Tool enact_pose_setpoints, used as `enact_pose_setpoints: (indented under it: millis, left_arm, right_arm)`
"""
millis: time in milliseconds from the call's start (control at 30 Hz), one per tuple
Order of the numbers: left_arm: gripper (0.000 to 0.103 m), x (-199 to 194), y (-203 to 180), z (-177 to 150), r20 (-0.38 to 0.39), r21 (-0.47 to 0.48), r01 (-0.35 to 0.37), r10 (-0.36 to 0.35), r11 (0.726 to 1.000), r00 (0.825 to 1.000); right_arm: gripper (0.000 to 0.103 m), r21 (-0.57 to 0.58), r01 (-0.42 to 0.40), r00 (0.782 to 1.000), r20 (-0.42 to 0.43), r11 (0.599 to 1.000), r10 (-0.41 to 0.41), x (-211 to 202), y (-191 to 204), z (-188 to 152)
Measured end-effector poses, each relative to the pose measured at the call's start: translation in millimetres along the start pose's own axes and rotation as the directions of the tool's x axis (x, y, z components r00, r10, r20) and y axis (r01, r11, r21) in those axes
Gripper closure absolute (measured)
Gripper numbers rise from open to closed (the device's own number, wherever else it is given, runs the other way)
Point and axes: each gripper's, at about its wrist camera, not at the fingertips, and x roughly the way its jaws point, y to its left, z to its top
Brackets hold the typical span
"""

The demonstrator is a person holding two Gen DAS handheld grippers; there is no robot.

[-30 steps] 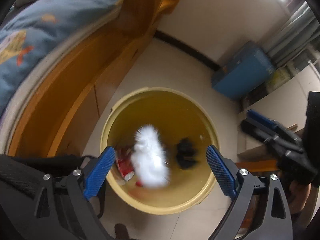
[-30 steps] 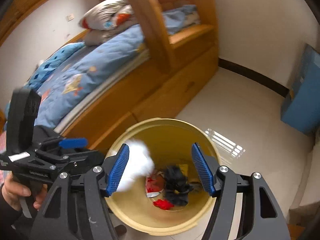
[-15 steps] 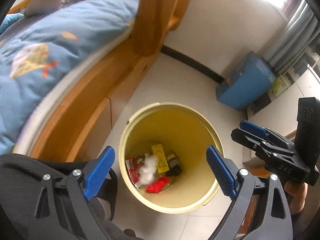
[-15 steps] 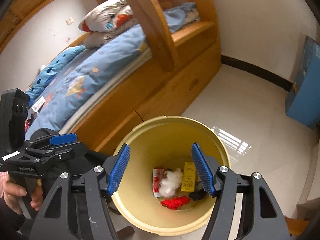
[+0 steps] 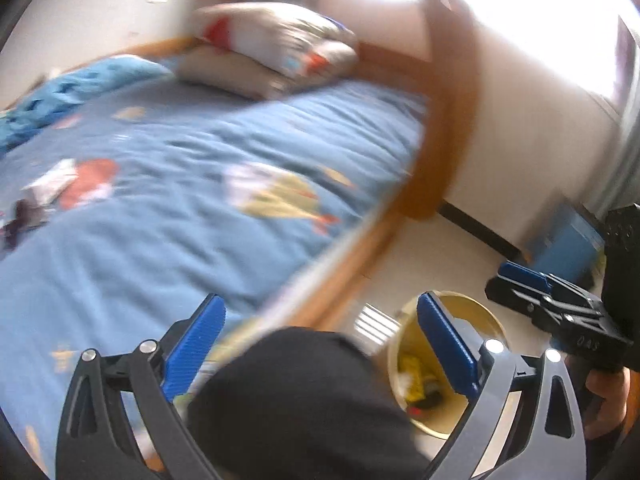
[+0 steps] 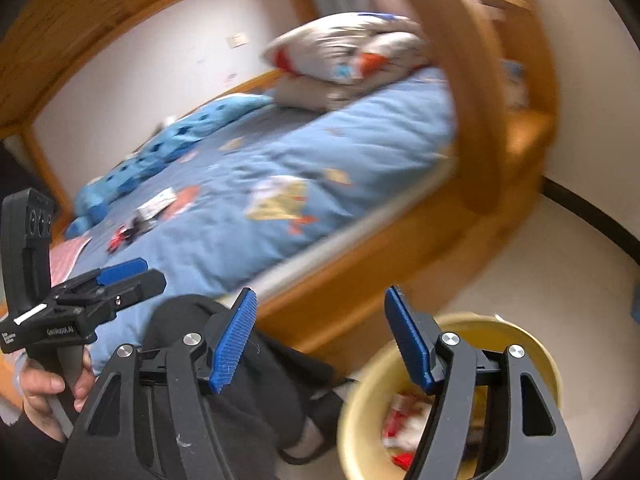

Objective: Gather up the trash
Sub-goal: 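Move both tools back over the bed toward the snack bar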

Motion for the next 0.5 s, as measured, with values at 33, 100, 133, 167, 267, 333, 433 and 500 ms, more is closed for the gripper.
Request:
enact_pose_setpoints:
  millis: [33, 100, 133, 167, 267, 333, 433, 500]
  left_arm:
    - [0.005, -6, 12, 1, 0.013, -0.015, -0.028, 0.028, 1.0, 1.0]
    - [0.005, -20, 38, 4, 0.041, -0.044, -0.084, 0.086, 0.996, 0.995]
    - [0.004, -26, 50, 4, 0.05, -0.057, -0.108, 0.111, 0.992, 0.993]
    - [0.004, -34, 66, 5, 0.063, -0.08, -0.144, 0.149, 0.986, 0.987]
    - [0.004, -49, 103, 4, 0.079, -0.133, -0.205, 0.216, 0.97, 0.973]
    - [0.004, -62, 131, 3, 0.089, -0.185, -0.248, 0.268, 0.951, 0.959]
    - [0.004, -79, 171, 1, 0.094, -0.251, -0.302, 0.334, 0.92, 0.938]
    - [0.004, -87, 193, 1, 0.088, -0.282, -0.34, 0.377, 0.897, 0.922]
  right_arm:
    - [0.035, -0.024, -0.027, 1.0, -0.004, 0.999, 0.026, 9, 14, 6]
    - [0.033, -0.062, -0.071, 0.997, -0.007, 0.996, 0.07, 23, 39, 15]
    - [0.033, -0.082, -0.095, 0.995, -0.011, 0.992, 0.094, 32, 53, 20]
    - [0.032, -0.095, -0.116, 0.993, -0.013, 0.989, 0.115, 38, 64, 24]
    - [0.024, -0.136, -0.179, 0.984, -0.01, 0.974, 0.179, 59, 102, 37]
    - [0.019, -0.156, -0.222, 0.975, -0.008, 0.962, 0.223, 74, 130, 44]
    - [0.014, -0.178, -0.249, 0.967, -0.001, 0.952, 0.253, 89, 163, 50]
    - [0.013, -0.208, -0.271, 0.961, -0.008, 0.94, 0.276, 102, 189, 53]
